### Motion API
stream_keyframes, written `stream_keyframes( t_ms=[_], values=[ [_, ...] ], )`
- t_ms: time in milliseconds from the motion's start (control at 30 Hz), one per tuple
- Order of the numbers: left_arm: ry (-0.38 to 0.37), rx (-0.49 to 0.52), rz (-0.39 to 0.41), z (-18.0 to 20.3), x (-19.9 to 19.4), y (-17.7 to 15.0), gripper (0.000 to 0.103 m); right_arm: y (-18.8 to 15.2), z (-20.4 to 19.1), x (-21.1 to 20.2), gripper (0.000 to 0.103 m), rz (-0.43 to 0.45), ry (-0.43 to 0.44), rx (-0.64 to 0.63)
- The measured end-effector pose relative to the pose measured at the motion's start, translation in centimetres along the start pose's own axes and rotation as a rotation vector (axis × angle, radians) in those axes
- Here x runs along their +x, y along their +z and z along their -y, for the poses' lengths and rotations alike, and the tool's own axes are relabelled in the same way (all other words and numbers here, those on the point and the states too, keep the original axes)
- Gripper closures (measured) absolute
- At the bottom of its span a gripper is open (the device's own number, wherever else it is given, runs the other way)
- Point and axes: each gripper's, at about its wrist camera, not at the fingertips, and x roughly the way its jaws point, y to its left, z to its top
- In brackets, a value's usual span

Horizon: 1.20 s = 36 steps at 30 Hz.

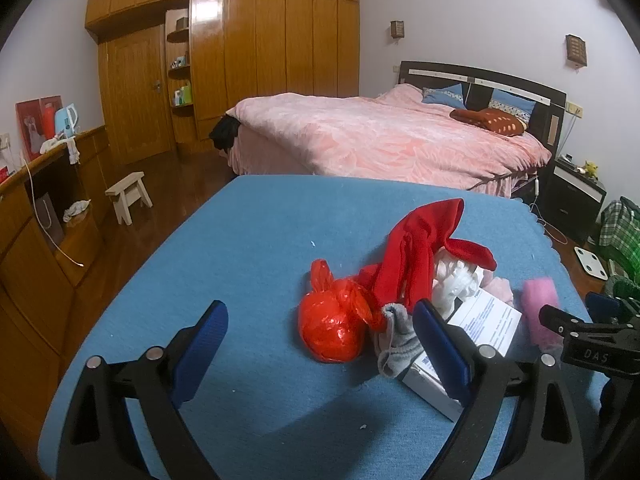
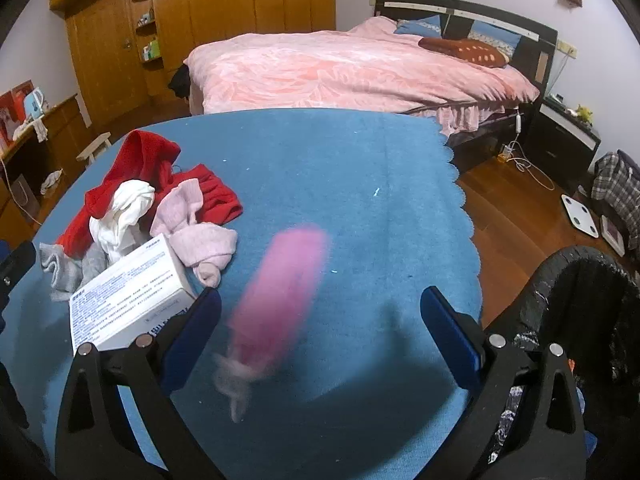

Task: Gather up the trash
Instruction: 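Grasp the pink face mask with the right tool and lift it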

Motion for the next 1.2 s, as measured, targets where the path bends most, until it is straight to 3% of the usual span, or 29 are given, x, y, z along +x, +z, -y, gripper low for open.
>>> stream_keyframes(
  t_ms=[133, 533, 567, 600, 667, 733, 800, 967, 1200],
  values=[
    [0.001, 0.001, -0.002, 0.0, 0.2, 0.0, 0.011, 0.0, -0.3, 0.6, 0.012, -0.023, 0.021, 0.002],
    [0.012, -0.012, -0.015, -0.4, 1.0, -1.0, 0.011, -0.3, 0.0, 1.7, 0.013, -0.076, -0.019, 0.019],
    [0.012, -0.013, -0.015, -0.4, 0.9, -1.0, 0.011, -0.3, 0.0, 1.9, 0.018, -0.083, -0.012, 0.016],
    [0.012, -0.012, -0.016, -0.5, 0.9, -1.1, 0.011, -0.3, -0.1, 2.2, 0.034, -0.100, 0.005, 0.011],
    [0.010, -0.014, -0.021, -0.5, 1.1, -1.3, 0.011, -0.2, -0.1, 2.1, 0.042, -0.097, 0.009, 0.008],
    [0.007, -0.025, -0.029, -0.6, 1.3, -1.4, 0.014, -0.2, -0.2, 2.0, 0.064, -0.093, 0.025, -0.006],
    [0.001, -0.032, -0.033, -1.1, 1.4, -1.5, 0.019, -0.2, -0.4, 1.9, 0.074, -0.094, 0.031, -0.022],
    [-0.029, -0.043, -0.061, -1.5, 2.3, -1.5, 0.032, -0.6, -0.5, 1.4, 0.079, -0.093, 0.042, -0.027],
    [-0.049, -0.045, -0.043, -2.0, 0.8, -1.2, 0.031, -0.8, -0.5, 1.3, 0.079, -0.092, 0.044, -0.029]
  ],
)
